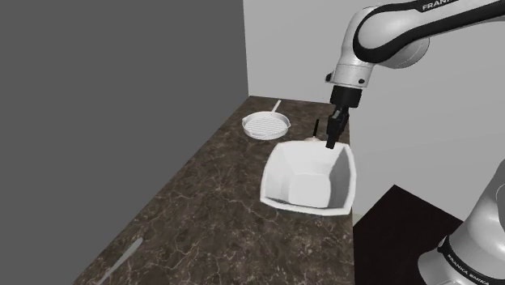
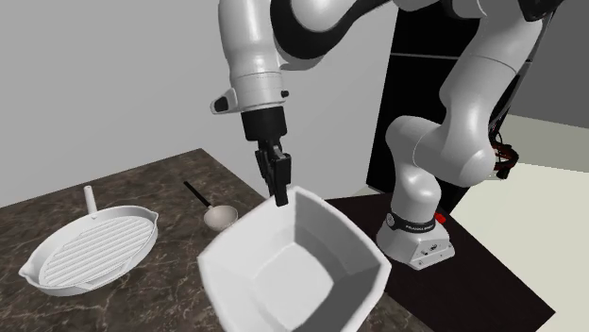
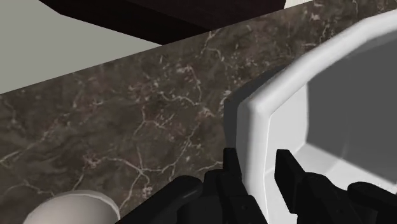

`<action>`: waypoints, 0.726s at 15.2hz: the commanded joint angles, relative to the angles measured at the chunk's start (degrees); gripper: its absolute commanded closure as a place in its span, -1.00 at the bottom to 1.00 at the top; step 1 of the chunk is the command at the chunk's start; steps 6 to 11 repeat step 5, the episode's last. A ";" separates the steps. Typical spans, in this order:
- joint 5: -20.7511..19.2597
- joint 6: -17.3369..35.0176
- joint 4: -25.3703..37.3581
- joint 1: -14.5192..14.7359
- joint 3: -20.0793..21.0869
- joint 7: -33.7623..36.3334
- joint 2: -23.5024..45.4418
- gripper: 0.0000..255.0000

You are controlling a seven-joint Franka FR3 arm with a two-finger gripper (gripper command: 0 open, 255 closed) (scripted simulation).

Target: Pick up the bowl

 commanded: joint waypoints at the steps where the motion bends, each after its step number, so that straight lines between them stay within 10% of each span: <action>1: -0.16 -1.59 1.25 -0.02 0.07 0.58 -0.47 1.00; 11: -0.35 -3.24 2.57 -0.05 0.10 1.11 -0.88 1.00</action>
